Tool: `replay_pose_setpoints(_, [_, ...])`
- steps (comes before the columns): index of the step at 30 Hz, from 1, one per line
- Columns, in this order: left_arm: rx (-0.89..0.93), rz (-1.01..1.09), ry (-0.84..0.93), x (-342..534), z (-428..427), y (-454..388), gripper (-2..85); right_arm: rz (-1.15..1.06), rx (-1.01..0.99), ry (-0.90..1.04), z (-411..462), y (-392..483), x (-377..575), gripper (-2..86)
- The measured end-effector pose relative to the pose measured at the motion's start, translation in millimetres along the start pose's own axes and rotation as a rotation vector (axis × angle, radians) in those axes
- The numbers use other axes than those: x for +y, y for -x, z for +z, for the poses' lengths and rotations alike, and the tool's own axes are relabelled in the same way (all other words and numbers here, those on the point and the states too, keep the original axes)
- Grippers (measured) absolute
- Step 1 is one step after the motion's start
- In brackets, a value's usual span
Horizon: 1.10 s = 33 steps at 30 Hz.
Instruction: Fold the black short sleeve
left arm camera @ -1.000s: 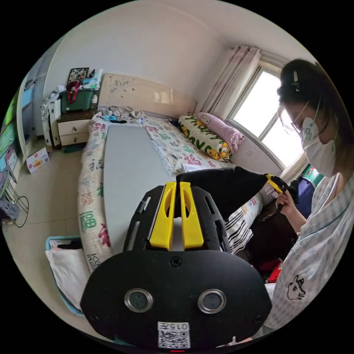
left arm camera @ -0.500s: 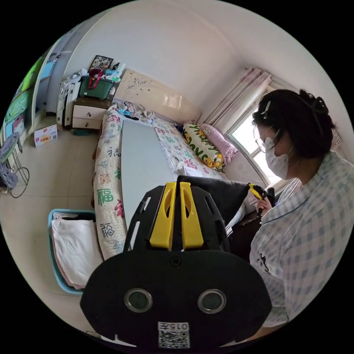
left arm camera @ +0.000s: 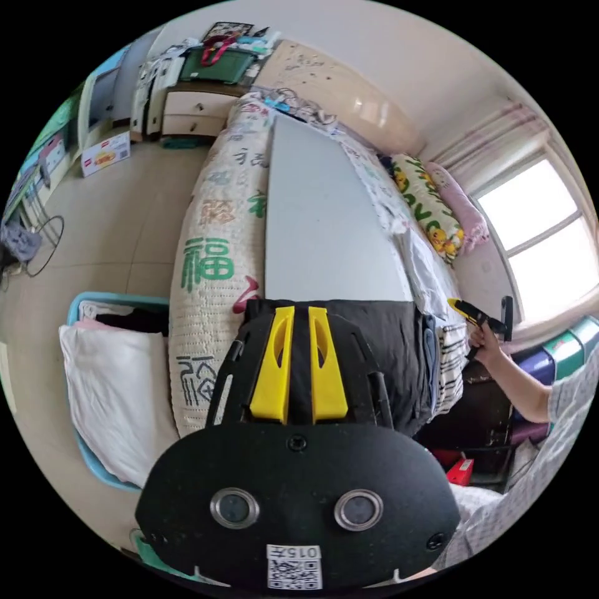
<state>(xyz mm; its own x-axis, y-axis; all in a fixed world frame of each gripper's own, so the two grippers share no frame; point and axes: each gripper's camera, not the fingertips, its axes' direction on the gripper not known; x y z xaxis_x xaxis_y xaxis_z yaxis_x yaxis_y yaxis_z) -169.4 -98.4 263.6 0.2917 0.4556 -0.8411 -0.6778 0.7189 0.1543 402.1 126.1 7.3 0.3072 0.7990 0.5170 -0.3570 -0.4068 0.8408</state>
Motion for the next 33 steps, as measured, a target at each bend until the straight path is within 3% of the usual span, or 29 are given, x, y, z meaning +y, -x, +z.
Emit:
replay_pose_setpoints(7, [0.082, 0.157, 0.215, 56, 7, -49, 6.7, -0.211, -0.043, 0.229, -8, 44, 49, 6.6])
replay_pose_setpoints(12, [0.235, 0.087, 0.446, 106, 46, -49, 8.3, -0.2, -0.136, 0.415, 36, 64, 64, 6.7])
replay_pose_setpoints(17, [0.159, 0.078, 0.516, 130, 67, -56, 8.6, -0.138, -0.165, 0.498, 75, 71, 53, 6.9])
replay_pose_setpoints(21, [0.052, 0.201, 0.518, 128, 79, -80, 8.3, -0.143, -0.135, 0.496, 94, 81, 26, 6.2])
replay_pose_setpoints(23, [0.027, 0.239, 0.482, 125, 82, -90, 8.2, -0.141, -0.048, 0.429, 95, 82, 4, 6.2])
replay_pose_setpoints(28, [0.006, 0.271, 0.518, 125, 113, -103, 8.1, -0.174, 0.528, 0.193, 112, 69, -85, 11.8])
replay_pose_setpoints(33, [0.016, 0.247, 0.505, 128, 126, -114, 7.7, -0.217, 0.701, 0.36, 184, 42, -141, 13.0])
